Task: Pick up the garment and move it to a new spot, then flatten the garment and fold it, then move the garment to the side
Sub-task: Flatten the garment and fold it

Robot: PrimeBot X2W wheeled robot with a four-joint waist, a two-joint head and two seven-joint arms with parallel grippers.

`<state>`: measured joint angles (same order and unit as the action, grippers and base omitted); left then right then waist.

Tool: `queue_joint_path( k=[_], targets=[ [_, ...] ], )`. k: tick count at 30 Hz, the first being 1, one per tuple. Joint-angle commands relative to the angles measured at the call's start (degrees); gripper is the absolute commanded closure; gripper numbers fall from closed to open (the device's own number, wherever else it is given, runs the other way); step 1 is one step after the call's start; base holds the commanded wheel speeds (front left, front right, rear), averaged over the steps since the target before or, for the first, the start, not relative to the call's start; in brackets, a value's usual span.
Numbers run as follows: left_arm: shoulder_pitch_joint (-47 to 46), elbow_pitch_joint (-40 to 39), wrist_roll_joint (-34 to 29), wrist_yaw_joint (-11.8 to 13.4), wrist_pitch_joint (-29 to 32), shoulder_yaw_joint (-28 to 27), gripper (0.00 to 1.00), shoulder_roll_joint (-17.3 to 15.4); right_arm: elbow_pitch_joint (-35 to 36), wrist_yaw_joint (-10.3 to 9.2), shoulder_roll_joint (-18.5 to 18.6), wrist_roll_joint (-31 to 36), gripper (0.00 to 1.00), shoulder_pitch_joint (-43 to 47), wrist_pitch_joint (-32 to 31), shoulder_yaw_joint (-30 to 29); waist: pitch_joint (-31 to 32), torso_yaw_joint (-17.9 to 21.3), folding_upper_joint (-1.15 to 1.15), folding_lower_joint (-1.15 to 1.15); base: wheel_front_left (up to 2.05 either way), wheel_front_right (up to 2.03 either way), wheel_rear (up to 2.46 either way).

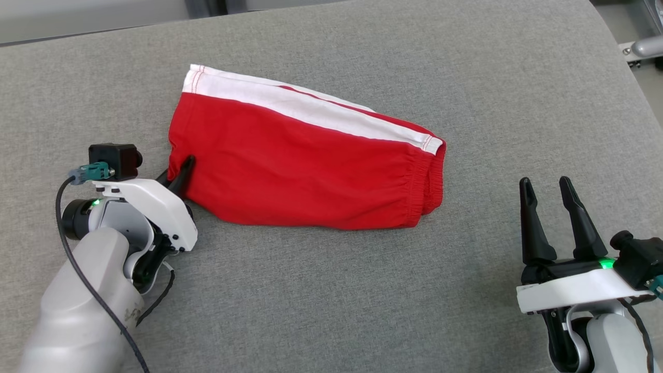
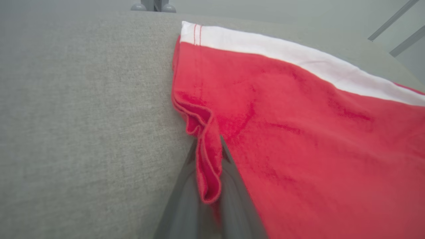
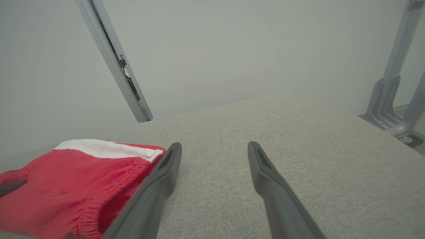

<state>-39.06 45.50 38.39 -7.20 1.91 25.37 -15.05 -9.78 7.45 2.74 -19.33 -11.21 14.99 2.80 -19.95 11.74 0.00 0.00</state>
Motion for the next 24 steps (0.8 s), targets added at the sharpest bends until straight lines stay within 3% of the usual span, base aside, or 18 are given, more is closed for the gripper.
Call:
queue_joint_path(
  k=[1, 6, 13, 24],
  targets=[
    [0.62, -0.12, 0.30, -0.21, -1.52, 0.01, 1.00, -0.40, 0.25, 0.08, 0.30, -0.11, 0.00, -0.10, 0.40, -0.06, 0.17, -0.31, 0.00, 0.00, 0.00, 0.00, 0.00],
    [3.57, -2.08, 1.84, 0.42, -6.96, -1.61, 1.00, 0.36, 0.33, 0.08, 0.29, -0.18, 0.00, 1.14, 0.41, -0.75, 1.14, -1.66, 0.00, 0.00, 0.00, 0.00, 0.00],
    [12.27, -10.71, 2.08, 3.92, -12.72, -2.22, 1.00, 2.15, -0.18, 0.08, 0.30, 1.37, 0.00, 2.61, 0.32, -1.99, 3.11, -6.35, 0.00, 0.00, 0.00, 0.00, 0.00],
    [25.83, -27.31, 3.80, 10.79, -12.21, -2.81, 1.00, 2.85, 1.23, 0.08, 0.32, 3.97, 0.00, 3.37, -2.26, -3.09, 5.62, -11.09, 0.00, 0.00, 0.00, 0.00, 0.00]
  ],
)
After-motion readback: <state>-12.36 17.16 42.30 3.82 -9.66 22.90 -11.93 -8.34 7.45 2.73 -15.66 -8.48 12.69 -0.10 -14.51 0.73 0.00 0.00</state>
